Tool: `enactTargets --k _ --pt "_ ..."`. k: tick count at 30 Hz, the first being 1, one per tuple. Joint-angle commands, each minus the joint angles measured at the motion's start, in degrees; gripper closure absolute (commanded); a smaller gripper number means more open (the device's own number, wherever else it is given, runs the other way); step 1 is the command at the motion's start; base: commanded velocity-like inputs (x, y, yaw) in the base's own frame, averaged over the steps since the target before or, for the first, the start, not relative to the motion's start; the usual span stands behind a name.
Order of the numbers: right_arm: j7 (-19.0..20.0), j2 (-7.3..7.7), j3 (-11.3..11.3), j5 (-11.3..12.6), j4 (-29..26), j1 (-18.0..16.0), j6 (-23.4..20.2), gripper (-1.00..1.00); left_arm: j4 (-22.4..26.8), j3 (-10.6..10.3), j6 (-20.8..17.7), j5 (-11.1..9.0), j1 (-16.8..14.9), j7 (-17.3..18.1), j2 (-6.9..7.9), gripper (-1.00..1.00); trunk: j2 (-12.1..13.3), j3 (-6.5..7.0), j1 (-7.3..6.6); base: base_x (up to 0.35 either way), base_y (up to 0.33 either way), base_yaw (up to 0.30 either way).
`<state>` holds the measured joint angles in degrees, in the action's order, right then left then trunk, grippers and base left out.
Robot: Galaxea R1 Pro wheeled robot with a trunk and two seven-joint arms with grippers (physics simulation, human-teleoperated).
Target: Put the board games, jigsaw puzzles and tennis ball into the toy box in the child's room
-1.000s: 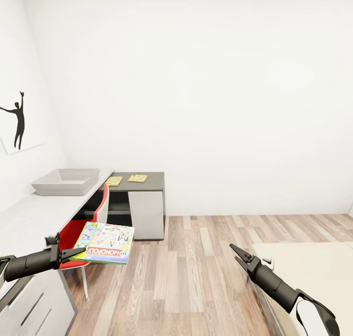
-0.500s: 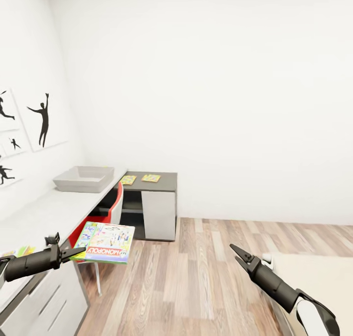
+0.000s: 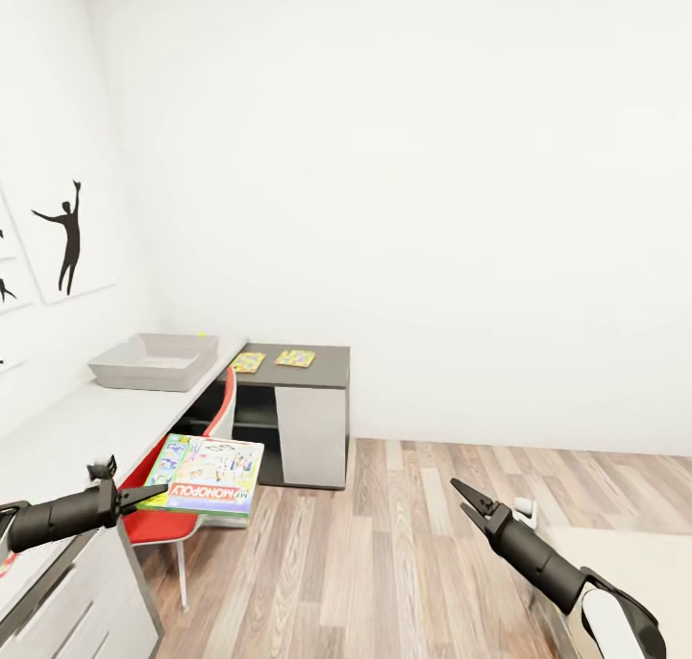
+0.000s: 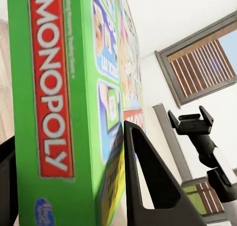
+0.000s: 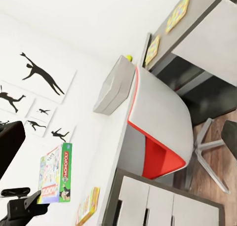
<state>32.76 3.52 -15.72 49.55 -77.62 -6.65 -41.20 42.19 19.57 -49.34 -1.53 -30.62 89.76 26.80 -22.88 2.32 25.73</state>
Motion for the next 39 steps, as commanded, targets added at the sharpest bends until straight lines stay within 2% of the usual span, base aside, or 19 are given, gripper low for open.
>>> enactTargets --k 1,14,31,39 --pt "0.09 -0.01 -0.09 0.22 -0.14 -0.03 -0.44 -1.0 -0.01 0.03 -0.58 -0.04 -0.01 0.24 0.0 1.0 -0.04 -0.02 0.05 0.313 0.0 0.0" --pt "0.11 -0.03 -0.13 0.2 -0.26 0.04 -0.39 -1.0 -0.01 0.03 -0.58 -0.05 0.03 0.24 0.02 1.0 -0.04 0.0 0.05 0.295 0.0 0.007" --pt "0.08 -0.07 0.02 0.2 -0.21 0.06 -0.37 -1.0 -0.01 -0.04 -0.58 -0.05 0.03 0.24 -0.02 1.0 -0.04 0.67 0.05 0.269 0.0 0.231" --pt "0.11 -0.01 -0.08 0.24 -0.23 0.06 -0.42 -1.0 -0.01 -0.04 -0.58 -0.04 0.03 0.24 -0.04 1.0 -0.04 0.72 0.05 0.267 0.0 0.06"
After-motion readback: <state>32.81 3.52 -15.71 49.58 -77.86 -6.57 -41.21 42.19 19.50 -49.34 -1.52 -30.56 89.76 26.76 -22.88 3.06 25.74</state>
